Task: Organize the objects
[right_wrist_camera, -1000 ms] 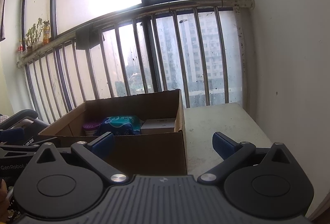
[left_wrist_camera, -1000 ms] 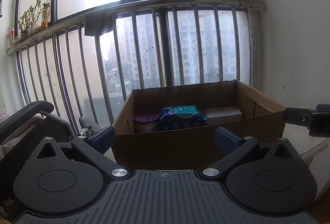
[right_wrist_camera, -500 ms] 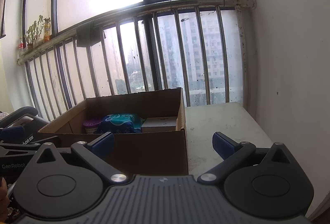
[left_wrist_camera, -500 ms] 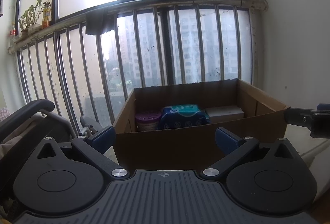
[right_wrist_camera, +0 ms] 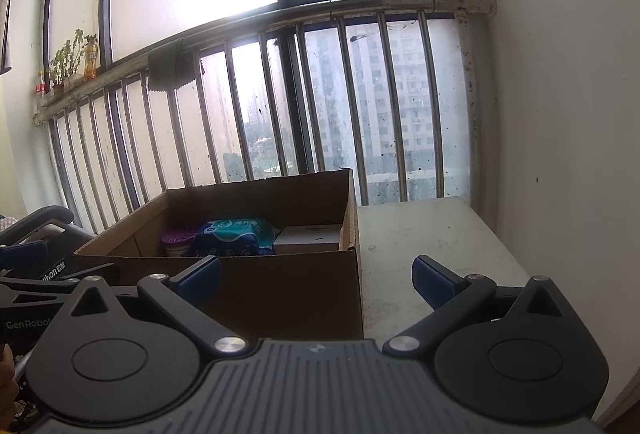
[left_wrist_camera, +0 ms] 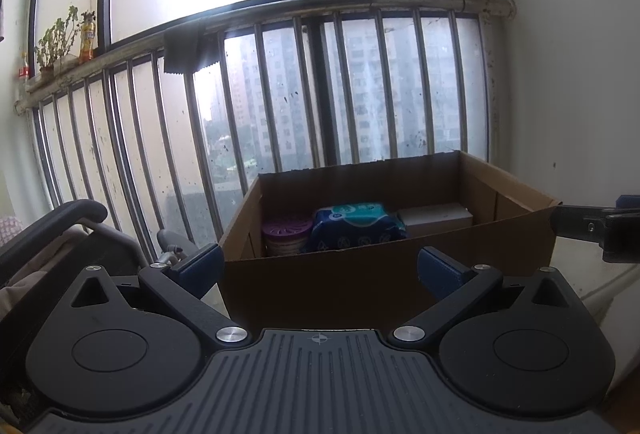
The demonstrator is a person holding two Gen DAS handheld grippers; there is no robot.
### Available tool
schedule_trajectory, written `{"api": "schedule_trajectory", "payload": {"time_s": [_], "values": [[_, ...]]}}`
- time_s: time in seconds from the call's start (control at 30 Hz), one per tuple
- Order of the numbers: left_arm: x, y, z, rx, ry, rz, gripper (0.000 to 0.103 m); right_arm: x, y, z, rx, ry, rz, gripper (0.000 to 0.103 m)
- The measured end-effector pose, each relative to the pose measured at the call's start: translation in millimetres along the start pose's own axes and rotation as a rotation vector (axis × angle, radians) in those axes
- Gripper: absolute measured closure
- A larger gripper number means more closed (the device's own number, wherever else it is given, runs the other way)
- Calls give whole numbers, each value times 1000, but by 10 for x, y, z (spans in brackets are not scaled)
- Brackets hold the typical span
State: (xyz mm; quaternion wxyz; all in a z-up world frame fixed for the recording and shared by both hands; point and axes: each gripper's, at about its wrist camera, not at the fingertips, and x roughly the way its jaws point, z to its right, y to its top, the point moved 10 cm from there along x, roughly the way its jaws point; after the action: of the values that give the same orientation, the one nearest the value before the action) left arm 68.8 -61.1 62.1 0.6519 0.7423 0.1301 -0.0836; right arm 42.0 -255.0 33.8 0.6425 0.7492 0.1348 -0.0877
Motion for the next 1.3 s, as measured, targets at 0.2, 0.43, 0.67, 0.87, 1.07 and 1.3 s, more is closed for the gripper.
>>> {"api": "schedule_trajectory", "payload": {"time_s": [0.2, 0.43, 0.67, 0.87, 1.07, 1.3], "values": [[49, -47, 34, 5, -5, -16, 0, 18, -19, -20, -4, 1, -6, 0], [63, -81, 12, 1, -4, -23, 0, 45, -38, -26, -6, 0, -14, 0], [80, -92, -52, -11, 13, -30, 0, 64, -51, -66, -17, 6, -19, 0], [83, -94, -27, -5, 8, -30, 0, 69, -55, -70, -18, 6, -22, 0], [88, -95, -2, -2, 4, -30, 0, 72, -58, -76, -18, 11, -23, 0], [90, -95, -16, -3, 9, -31, 0, 70, -49, -83, -14, 21, -22, 0]]}}
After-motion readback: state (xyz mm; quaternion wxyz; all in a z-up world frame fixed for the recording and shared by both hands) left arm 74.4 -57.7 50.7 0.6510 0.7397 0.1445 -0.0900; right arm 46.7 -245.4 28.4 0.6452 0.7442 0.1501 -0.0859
